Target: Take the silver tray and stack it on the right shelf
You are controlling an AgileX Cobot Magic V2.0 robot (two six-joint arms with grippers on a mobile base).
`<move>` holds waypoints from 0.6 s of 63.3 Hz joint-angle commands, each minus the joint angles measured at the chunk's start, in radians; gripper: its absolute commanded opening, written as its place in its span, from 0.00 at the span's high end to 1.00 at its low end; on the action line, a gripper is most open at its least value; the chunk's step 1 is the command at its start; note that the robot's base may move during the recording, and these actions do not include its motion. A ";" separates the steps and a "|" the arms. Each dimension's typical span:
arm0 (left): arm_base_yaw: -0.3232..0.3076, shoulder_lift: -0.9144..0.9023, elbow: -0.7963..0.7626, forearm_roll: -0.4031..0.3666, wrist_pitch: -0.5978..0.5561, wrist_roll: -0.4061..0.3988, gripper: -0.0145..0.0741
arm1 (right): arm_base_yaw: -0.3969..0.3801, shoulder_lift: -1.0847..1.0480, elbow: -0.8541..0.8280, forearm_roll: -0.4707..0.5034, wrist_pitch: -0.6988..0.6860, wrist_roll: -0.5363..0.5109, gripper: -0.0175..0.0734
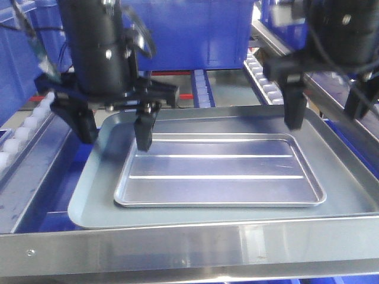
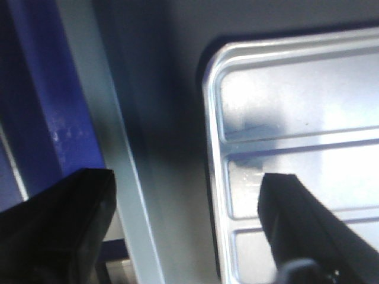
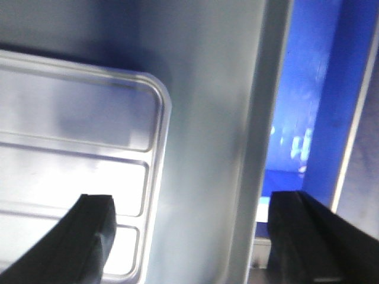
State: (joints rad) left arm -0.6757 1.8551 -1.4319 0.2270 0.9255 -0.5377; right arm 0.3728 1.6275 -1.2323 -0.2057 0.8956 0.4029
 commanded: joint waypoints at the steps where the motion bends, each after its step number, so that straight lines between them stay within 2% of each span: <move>1: 0.001 -0.098 -0.061 0.018 0.042 0.019 0.35 | -0.003 -0.109 -0.036 -0.024 -0.003 -0.011 0.12; 8: -0.017 -0.190 -0.055 0.038 0.060 0.021 0.38 | -0.003 -0.191 -0.032 -0.024 0.023 -0.011 0.13; 12: -0.036 -0.258 -0.026 0.059 0.056 0.023 0.44 | -0.003 -0.243 -0.021 -0.024 0.028 -0.011 0.19; 17: -0.061 -0.352 0.032 0.084 0.024 0.023 0.54 | -0.003 -0.306 0.018 -0.024 0.015 -0.011 0.34; 19: -0.067 -0.388 0.073 0.085 0.002 0.023 0.58 | -0.003 -0.329 0.043 -0.024 0.008 -0.011 0.43; 28: -0.089 -0.580 0.279 0.078 -0.164 0.014 0.81 | -0.003 -0.445 0.191 -0.024 -0.063 -0.011 0.76; 35: -0.097 -0.699 0.464 0.082 -0.292 0.014 0.96 | -0.003 -0.543 0.331 -0.024 -0.142 -0.011 0.75; 38: -0.097 -0.747 0.533 0.082 -0.347 0.014 0.94 | -0.003 -0.589 0.399 -0.024 -0.178 -0.012 0.75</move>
State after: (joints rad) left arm -0.7627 1.2105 -0.9820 0.2886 0.7301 -0.5170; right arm 0.3728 1.1334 -0.9078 -0.2057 0.8282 0.4013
